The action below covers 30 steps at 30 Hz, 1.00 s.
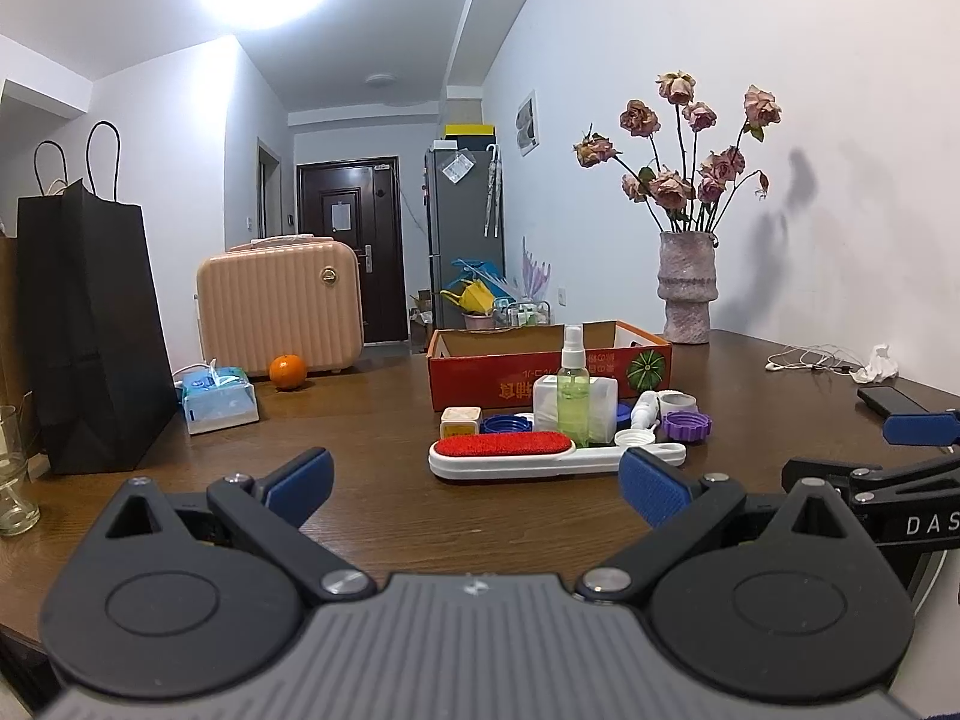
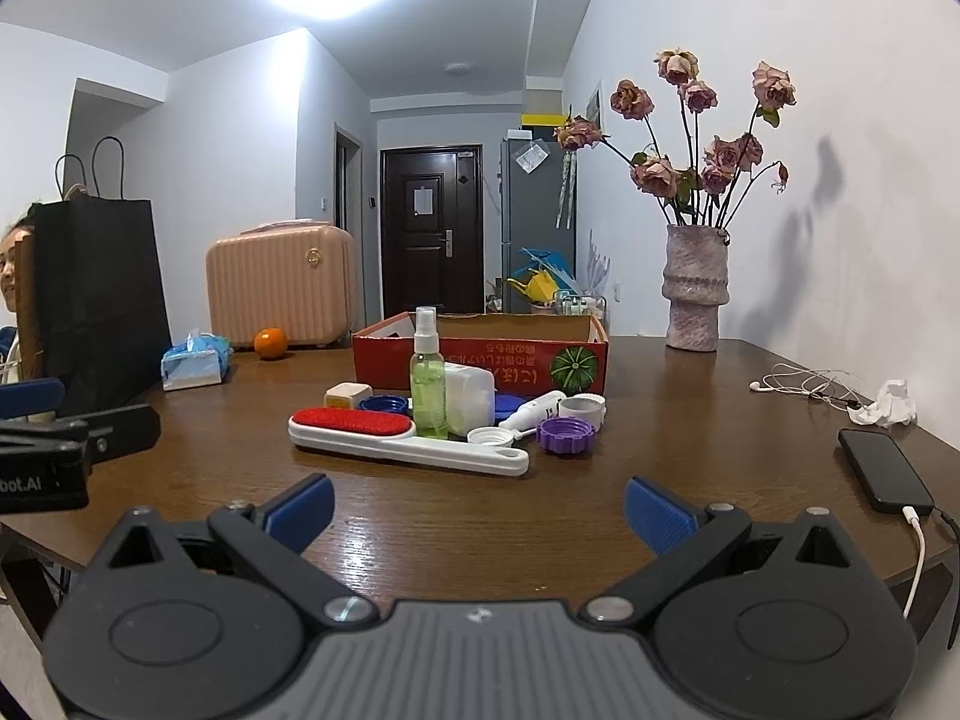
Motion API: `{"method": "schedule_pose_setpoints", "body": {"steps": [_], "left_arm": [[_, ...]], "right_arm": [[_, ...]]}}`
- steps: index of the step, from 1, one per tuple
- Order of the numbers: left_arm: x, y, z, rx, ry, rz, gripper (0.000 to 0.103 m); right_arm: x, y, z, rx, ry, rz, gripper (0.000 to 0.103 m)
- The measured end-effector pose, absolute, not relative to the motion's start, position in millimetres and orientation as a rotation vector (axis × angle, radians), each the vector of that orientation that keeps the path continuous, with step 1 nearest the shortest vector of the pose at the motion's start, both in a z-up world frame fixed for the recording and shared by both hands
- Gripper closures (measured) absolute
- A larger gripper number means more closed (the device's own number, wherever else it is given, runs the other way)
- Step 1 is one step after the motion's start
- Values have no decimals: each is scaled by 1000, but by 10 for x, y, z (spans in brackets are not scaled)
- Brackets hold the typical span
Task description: Organize rigid objects
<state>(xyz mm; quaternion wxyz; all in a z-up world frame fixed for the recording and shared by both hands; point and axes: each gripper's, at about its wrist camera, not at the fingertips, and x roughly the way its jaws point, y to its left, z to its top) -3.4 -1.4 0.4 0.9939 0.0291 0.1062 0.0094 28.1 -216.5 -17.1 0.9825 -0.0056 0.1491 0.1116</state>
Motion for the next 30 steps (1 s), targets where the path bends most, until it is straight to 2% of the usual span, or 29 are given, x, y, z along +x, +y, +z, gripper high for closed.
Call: {"method": "schedule_pose_setpoints", "body": {"steps": [30], "left_arm": [[-50, -12, 4, 63, 219, 22, 0]], "right_arm": [[265, -2184, -179, -13, 284, 244, 0]]}}
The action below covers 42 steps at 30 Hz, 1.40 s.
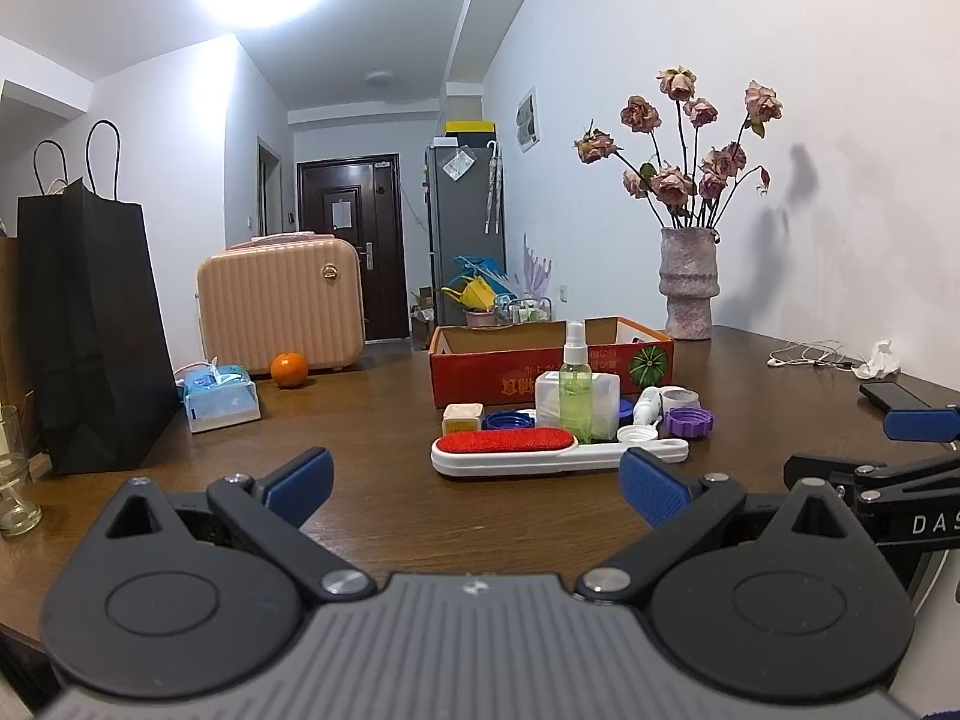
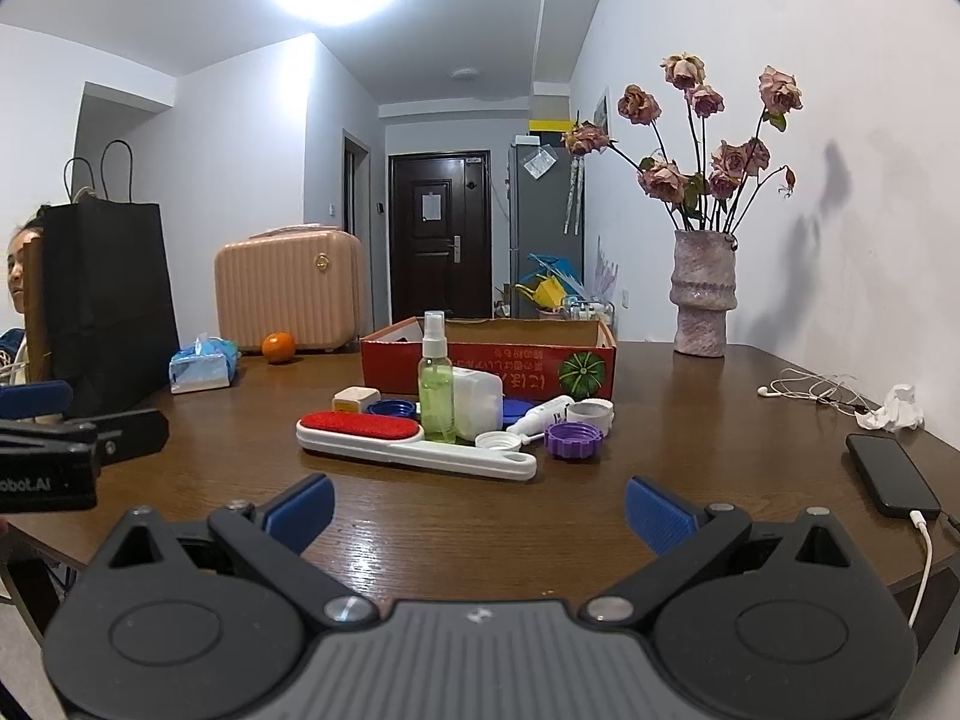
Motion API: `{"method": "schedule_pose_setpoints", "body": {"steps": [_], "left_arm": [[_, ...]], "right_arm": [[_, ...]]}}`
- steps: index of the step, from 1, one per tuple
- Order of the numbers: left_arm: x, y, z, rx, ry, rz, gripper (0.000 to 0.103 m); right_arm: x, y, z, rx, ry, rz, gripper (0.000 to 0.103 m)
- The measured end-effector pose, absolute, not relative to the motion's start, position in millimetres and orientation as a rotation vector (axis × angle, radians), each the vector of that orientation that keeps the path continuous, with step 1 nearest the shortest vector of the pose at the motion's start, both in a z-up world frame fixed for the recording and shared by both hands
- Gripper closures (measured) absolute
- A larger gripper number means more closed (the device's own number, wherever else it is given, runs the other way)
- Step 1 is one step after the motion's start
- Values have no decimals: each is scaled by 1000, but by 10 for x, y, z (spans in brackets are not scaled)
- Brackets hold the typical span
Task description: Organize rigid objects
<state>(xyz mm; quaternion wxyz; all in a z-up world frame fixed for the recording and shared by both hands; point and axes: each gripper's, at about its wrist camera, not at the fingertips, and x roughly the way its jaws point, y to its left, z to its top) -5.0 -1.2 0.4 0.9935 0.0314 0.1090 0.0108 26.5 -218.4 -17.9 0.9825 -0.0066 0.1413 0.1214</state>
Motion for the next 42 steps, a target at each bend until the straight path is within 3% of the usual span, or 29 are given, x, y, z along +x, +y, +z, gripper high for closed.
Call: {"method": "schedule_pose_setpoints", "body": {"steps": [27, 30, 35, 36, 38, 42], "left_arm": [[560, 189, -80, 45, 299, 69, 0], [689, 201, -90, 68, 295, 68, 0], [1158, 346, -81, 40, 355, 17, 0], [1285, 392, -64, 22, 370, -3, 1], [1559, 456, -34, -6, 431, -65, 8], [2099, 617, -21, -121, 532, -138, 14]], "right_arm": [[885, -2243, -325, 11, 325, 287, 1], [1148, -2269, -303, 24, 367, 277, 13], [1749, -2372, -305, 97, 486, 299, 50], [1900, -2401, -310, 127, 515, 302, 53], [2122, -2432, -338, 167, 561, 305, 66], [2456, -2398, -422, 125, 587, 299, 70]]}}
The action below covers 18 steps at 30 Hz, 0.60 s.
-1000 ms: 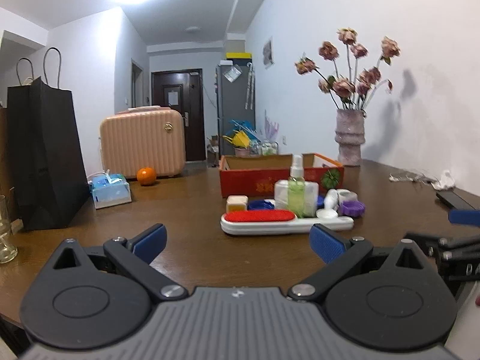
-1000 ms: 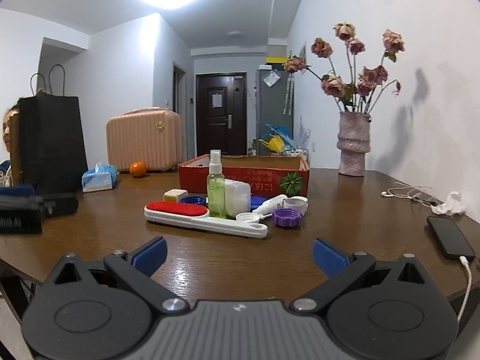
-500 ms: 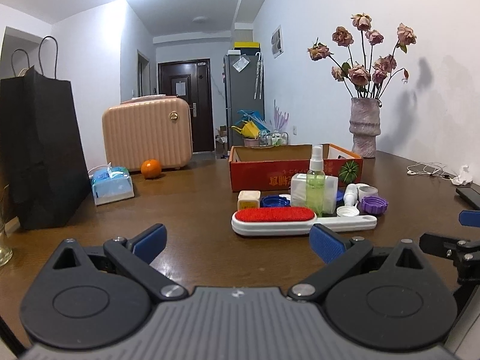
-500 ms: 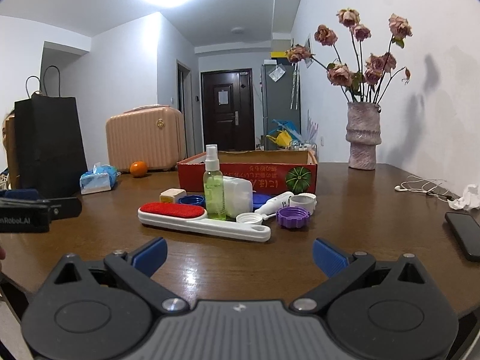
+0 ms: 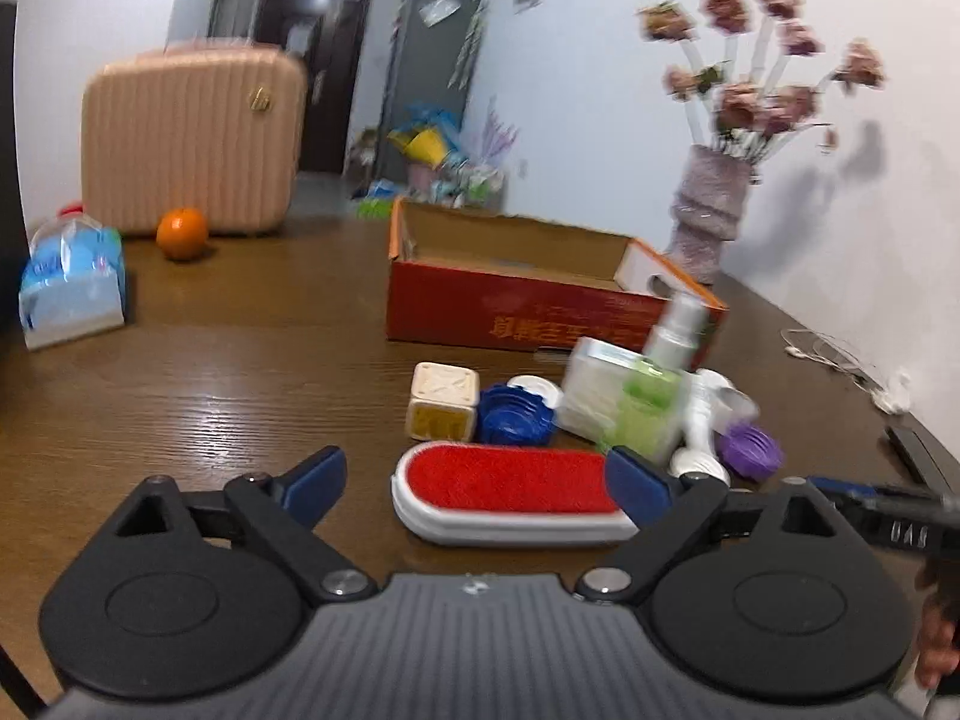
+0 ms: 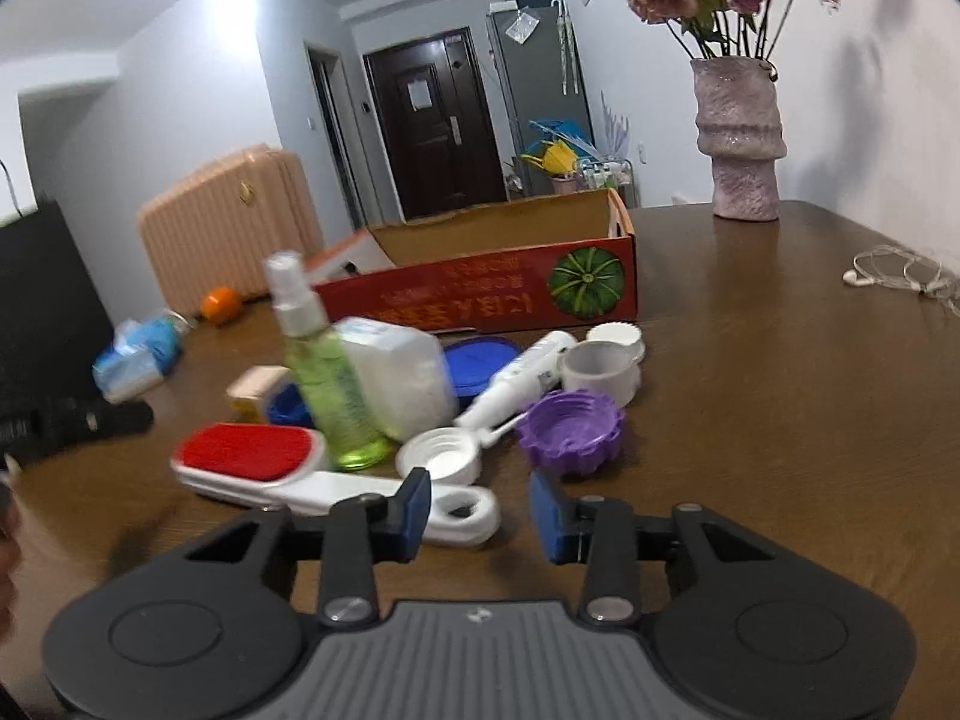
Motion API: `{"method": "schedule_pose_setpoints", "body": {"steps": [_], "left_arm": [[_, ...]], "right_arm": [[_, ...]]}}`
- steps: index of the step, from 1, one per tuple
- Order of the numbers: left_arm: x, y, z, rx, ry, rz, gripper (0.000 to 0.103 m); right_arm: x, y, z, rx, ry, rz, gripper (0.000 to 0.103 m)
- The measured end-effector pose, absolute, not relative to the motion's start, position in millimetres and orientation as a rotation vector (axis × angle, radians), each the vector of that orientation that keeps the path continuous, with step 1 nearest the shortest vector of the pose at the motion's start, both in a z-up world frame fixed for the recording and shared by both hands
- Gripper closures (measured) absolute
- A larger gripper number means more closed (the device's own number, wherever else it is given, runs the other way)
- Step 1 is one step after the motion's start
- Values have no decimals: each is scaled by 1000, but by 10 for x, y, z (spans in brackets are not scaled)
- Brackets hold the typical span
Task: Organize rigid objects
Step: 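Grasp the red lint roller brush with the left tool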
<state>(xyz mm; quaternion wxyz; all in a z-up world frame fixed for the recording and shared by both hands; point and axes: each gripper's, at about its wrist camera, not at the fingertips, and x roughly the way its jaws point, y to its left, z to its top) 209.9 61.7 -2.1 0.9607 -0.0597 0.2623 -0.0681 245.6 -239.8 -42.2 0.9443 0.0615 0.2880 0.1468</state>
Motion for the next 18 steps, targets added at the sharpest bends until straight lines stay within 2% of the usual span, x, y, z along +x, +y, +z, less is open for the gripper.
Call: {"method": "schedule_pose_setpoints", "body": {"steps": [2, 4, 5, 6, 7, 13, 15, 18], "left_arm": [[2324, 656, -41, -152, 568, -126, 24], [2503, 698, -84, -171, 605, -118, 28], [2557, 726, -115, -190, 625, -121, 36], [2622, 750, -151, -211, 653, -127, 40], [2673, 782, -194, -231, 680, -133, 49], [2792, 880, -348, -313, 759, -149, 55], [2734, 870, -332, -309, 762, -154, 57], [2559, 811, -326, -321, 769, -149, 57]], "right_arm": [[2572, -2398, -476, 128, 630, 303, 80], [2648, -2405, -516, 134, 663, 320, 83], [2666, -2390, -530, 124, 670, 327, 84], [2687, -2376, -545, 111, 676, 331, 84], [2708, -2370, -560, 110, 680, 334, 84], [2800, -2390, -544, 132, 704, 319, 85], [2763, -2415, -539, 142, 706, 326, 91], [2607, -2462, -516, 140, 720, 313, 90]]}}
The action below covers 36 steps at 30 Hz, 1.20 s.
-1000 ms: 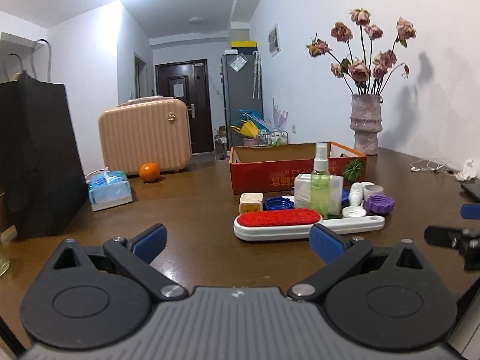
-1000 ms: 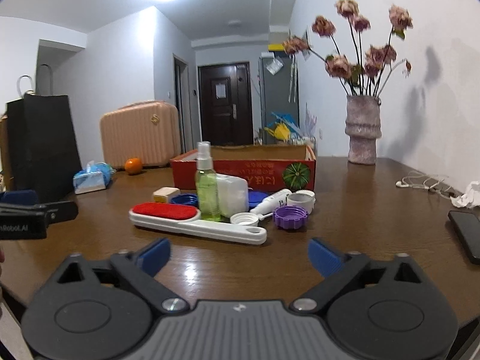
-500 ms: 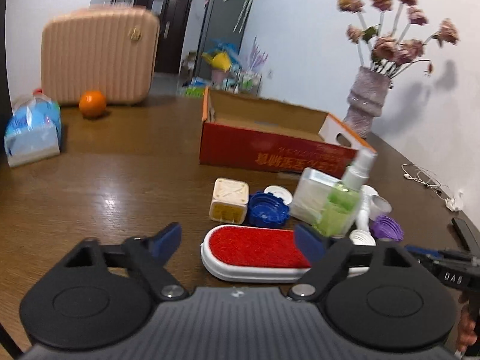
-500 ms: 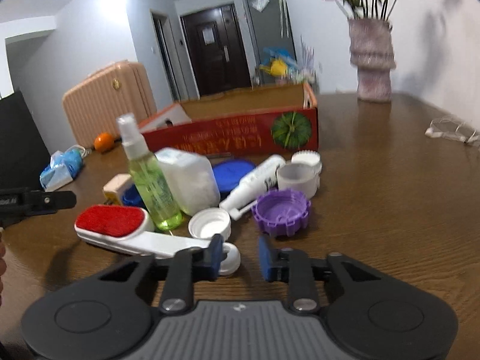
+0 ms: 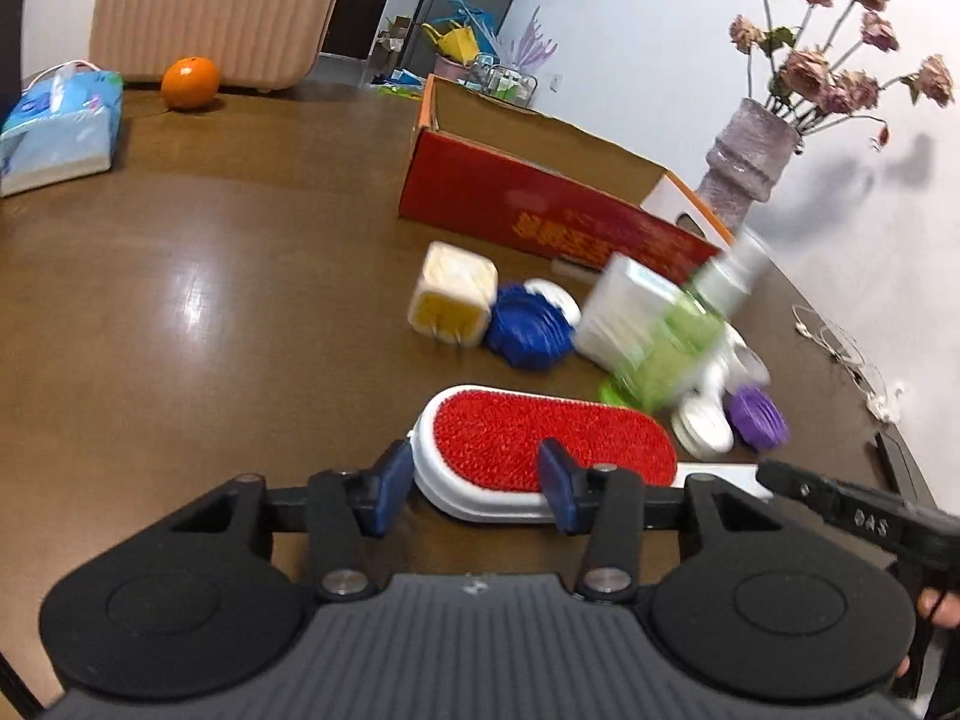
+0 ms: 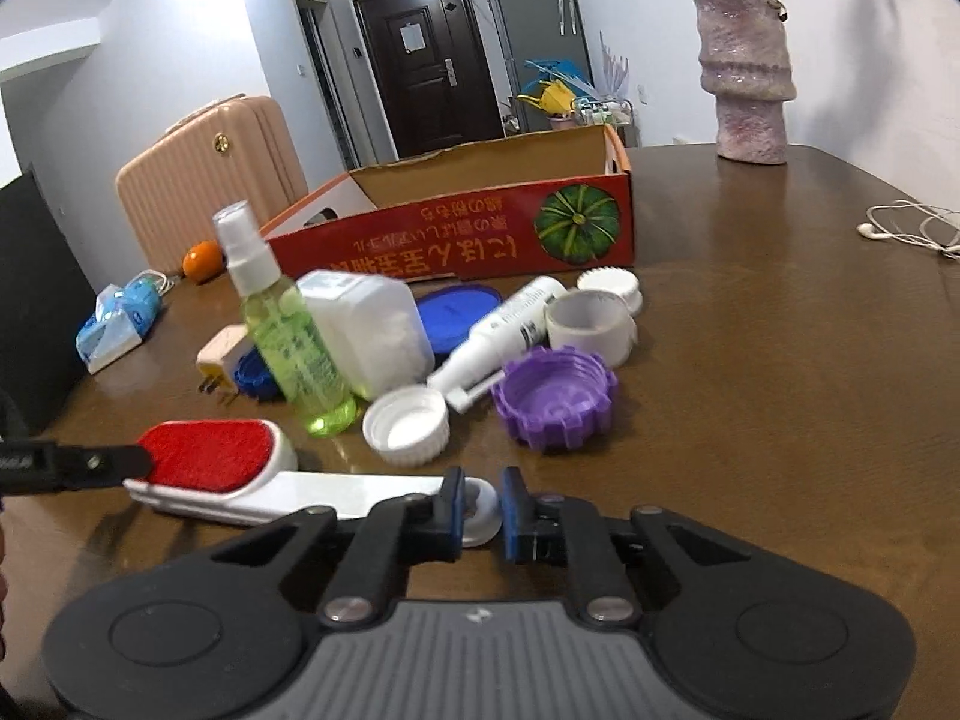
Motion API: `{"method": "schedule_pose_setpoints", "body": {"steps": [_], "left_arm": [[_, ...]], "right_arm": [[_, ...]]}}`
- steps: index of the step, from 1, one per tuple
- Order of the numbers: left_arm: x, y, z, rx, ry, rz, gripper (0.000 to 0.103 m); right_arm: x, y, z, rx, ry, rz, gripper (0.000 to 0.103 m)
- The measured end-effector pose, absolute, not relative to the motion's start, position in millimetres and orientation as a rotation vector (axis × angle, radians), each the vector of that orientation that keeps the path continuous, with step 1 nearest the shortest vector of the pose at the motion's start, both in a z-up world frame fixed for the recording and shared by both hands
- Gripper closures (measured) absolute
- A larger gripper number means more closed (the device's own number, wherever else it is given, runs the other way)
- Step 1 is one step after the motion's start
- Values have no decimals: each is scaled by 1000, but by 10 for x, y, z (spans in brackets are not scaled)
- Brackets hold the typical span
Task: Organize rigid objects
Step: 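Grasp the red lint roller brush with the left tool, then carry the red lint brush into the cardboard box and open the left tool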
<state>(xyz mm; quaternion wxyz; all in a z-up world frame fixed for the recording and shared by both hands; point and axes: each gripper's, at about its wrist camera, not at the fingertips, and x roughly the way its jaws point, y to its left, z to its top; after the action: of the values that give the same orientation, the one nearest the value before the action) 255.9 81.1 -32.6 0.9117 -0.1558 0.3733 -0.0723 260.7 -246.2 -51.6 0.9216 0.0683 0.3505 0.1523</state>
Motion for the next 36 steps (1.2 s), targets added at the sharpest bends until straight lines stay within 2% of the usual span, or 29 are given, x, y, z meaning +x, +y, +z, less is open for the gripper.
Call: {"method": "schedule_pose_setpoints", "body": {"steps": [4, 8, 14, 18, 21, 25, 29, 32, 36], "left_arm": [[2170, 715, -326, -340, 769, -150, 57], [1927, 650, -344, -337, 769, -181, 49], [1961, 625, -356, -357, 757, -165, 62], [1766, 619, -172, -378, 673, -144, 64], [1824, 631, 191, -397, 567, -153, 65], [2370, 687, 883, -374, 403, -192, 66], [3278, 707, 1227, -366, 394, -198, 67], [3989, 718, 1125, -359, 446, -170, 67], [4708, 757, 606, -370, 578, -119, 67]], "right_arm": [[2353, -2594, -502, 152, 730, 317, 91], [2249, -2687, -525, 153, 723, 326, 85], [2135, -2745, -483, 200, 698, 320, 92], [1991, -2839, -44, 256, 555, 336, 93], [2220, -2840, 454, 255, 432, 357, 93], [2984, -2813, 935, 256, 365, 358, 93], [4024, -2729, 954, 268, 456, 341, 93], [4666, -2679, 663, 303, 570, 328, 93], [5160, -2528, 202, 264, 674, 301, 93]]}}
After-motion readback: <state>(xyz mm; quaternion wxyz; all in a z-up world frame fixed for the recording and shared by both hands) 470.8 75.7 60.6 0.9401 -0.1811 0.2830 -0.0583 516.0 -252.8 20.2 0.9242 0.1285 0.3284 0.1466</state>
